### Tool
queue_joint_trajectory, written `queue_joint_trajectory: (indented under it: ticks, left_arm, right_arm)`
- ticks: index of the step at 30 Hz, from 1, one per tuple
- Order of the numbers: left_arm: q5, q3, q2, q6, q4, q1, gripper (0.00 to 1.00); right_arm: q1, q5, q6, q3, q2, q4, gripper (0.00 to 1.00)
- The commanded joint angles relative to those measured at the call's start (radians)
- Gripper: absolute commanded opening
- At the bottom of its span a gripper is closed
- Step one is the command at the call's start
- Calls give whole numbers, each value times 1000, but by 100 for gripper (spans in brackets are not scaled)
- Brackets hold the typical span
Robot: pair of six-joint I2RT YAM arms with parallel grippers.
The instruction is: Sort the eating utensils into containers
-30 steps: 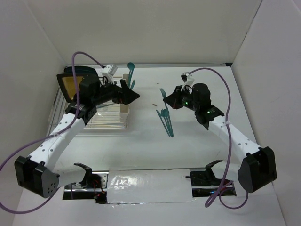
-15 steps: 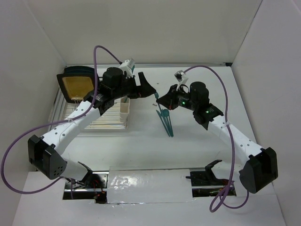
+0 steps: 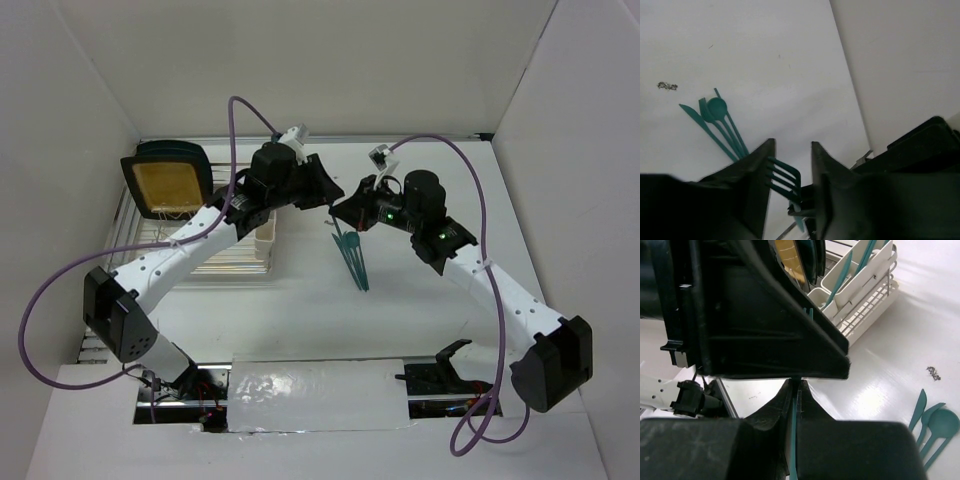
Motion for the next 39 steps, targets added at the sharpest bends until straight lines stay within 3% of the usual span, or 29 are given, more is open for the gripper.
queue_joint_trajectory:
  ticks: [1,3,4,5,7,8,10,12,15,20,26,33,39]
  left_arm:
    - [-37,41,9,-37,31,-6,41]
    - [-37,56,24,-51,17,-6,33]
    - [-37,73,32,-59,3,-6,16]
    - [-36,71,41,-62,-8,-6,7]
    - [-51,93,55,-60,-20,-8,0]
    - [-60,94,55,-47,4,-1,0]
    - [-31,93,48,27,35,23,0]
    - [1,93,25,90,81,55,0]
    - [61,113,-3,222,101,112,0]
    - [203,188,-67,422,80,204,0]
    - [397,62,-224,561,173,324,0]
    - [538,-34,-276,569,173,408,0]
    - [568,-182,-319,546,294,411,0]
  right_arm:
    - [15,10,-18,43,-32,-9,0]
    - [12,22,-21,43,-40,-20,0]
    - [13,42,-20,43,-40,-20,0]
    - [12,52,-24,43,-38,-35,1]
    - [18,75,-23,75,-32,-122,17]
    - [12,122,-17,136,-19,-179,41]
    - [15,138,-37,200,-15,-341,53]
    - [13,194,-37,217,-56,-380,75]
    - [12,283,-9,190,-205,-380,96]
    - [10,423,-21,139,-345,-443,100]
    - [12,428,5,14,-316,-405,100]
    - [9,551,58,-98,-276,-389,100]
    - [10,582,80,-180,-259,-337,100]
